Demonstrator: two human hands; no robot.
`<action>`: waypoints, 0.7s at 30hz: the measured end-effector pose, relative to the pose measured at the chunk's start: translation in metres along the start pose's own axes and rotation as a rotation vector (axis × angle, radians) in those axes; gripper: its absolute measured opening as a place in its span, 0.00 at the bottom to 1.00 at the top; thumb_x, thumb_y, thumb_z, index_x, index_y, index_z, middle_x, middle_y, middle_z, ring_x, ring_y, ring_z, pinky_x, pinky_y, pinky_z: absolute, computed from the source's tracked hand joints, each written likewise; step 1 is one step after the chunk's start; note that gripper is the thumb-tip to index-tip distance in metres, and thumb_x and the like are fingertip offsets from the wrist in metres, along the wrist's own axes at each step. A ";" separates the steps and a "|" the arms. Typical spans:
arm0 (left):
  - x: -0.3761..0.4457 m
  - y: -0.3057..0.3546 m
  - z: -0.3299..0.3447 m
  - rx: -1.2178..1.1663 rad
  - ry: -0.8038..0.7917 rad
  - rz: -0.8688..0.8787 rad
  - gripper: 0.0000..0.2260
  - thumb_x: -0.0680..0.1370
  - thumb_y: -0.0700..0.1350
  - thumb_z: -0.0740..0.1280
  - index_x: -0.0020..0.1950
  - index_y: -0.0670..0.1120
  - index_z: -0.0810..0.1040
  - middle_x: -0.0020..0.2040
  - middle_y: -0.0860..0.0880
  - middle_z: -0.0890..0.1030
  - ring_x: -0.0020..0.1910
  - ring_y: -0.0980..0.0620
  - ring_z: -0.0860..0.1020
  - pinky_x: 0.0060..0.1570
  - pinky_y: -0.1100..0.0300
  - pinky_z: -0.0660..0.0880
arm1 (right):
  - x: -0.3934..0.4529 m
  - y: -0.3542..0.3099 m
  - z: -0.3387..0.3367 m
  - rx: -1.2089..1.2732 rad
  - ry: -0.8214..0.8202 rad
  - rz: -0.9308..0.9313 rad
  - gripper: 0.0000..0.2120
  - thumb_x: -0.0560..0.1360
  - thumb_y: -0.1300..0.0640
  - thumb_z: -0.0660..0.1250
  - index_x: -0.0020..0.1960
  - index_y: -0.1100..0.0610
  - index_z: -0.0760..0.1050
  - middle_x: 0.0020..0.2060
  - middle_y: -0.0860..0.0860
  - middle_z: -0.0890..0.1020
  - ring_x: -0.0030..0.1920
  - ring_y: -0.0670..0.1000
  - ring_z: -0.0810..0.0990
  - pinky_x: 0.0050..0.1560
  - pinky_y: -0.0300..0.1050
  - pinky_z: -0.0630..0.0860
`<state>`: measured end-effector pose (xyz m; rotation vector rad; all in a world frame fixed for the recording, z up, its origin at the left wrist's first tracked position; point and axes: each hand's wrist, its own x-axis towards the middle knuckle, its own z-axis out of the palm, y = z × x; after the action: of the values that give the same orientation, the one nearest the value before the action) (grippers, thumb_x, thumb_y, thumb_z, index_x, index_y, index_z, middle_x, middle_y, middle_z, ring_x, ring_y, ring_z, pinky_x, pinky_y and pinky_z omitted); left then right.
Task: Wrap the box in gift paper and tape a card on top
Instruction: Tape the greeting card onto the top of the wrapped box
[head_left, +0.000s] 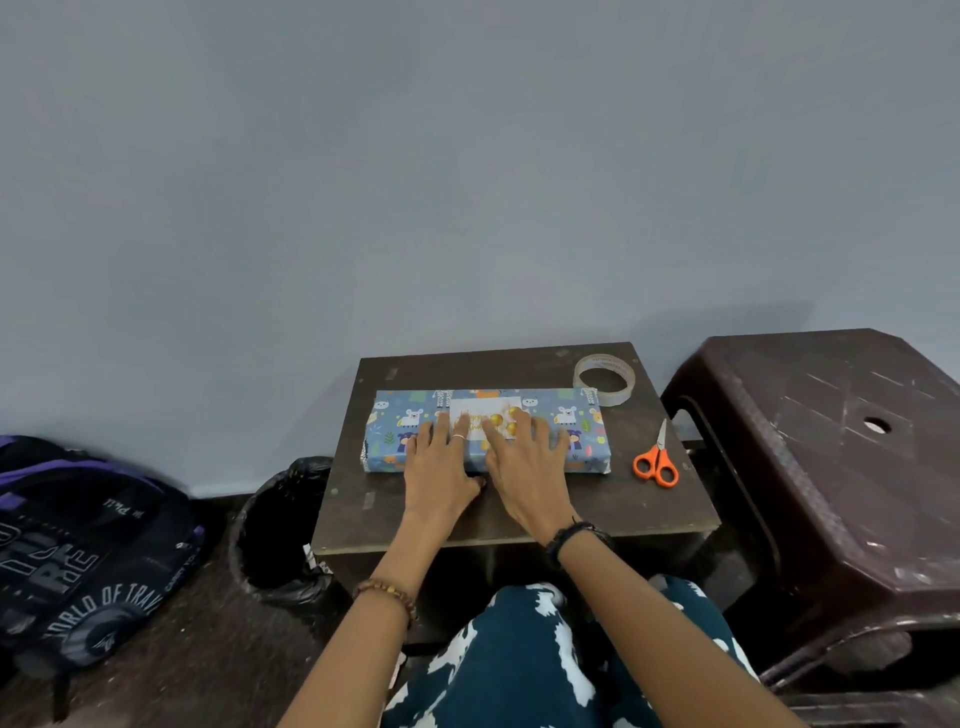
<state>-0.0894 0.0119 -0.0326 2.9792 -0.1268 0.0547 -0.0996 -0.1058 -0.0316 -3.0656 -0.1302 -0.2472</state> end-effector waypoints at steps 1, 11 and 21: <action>0.000 0.001 -0.004 -0.010 -0.034 -0.005 0.36 0.75 0.53 0.66 0.77 0.48 0.50 0.77 0.46 0.51 0.76 0.44 0.50 0.73 0.48 0.50 | 0.001 0.001 -0.003 0.023 -0.009 -0.024 0.18 0.75 0.50 0.65 0.64 0.49 0.73 0.61 0.57 0.75 0.59 0.60 0.74 0.58 0.64 0.70; -0.023 0.084 -0.017 -0.613 0.053 0.132 0.21 0.79 0.47 0.62 0.71 0.48 0.66 0.69 0.48 0.70 0.68 0.51 0.68 0.66 0.55 0.66 | -0.040 0.048 -0.036 0.824 0.241 0.276 0.14 0.80 0.59 0.56 0.64 0.56 0.72 0.58 0.52 0.75 0.57 0.50 0.73 0.52 0.39 0.66; -0.002 0.186 0.040 -0.249 0.170 0.373 0.14 0.71 0.37 0.70 0.57 0.41 0.79 0.44 0.46 0.82 0.47 0.46 0.79 0.36 0.57 0.77 | -0.045 0.144 0.005 0.702 0.281 0.805 0.13 0.78 0.57 0.61 0.60 0.58 0.76 0.54 0.56 0.75 0.56 0.56 0.74 0.52 0.48 0.70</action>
<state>-0.1061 -0.1773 -0.0428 2.6498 -0.6163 0.3105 -0.1305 -0.2519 -0.0521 -2.1361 0.8161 -0.4440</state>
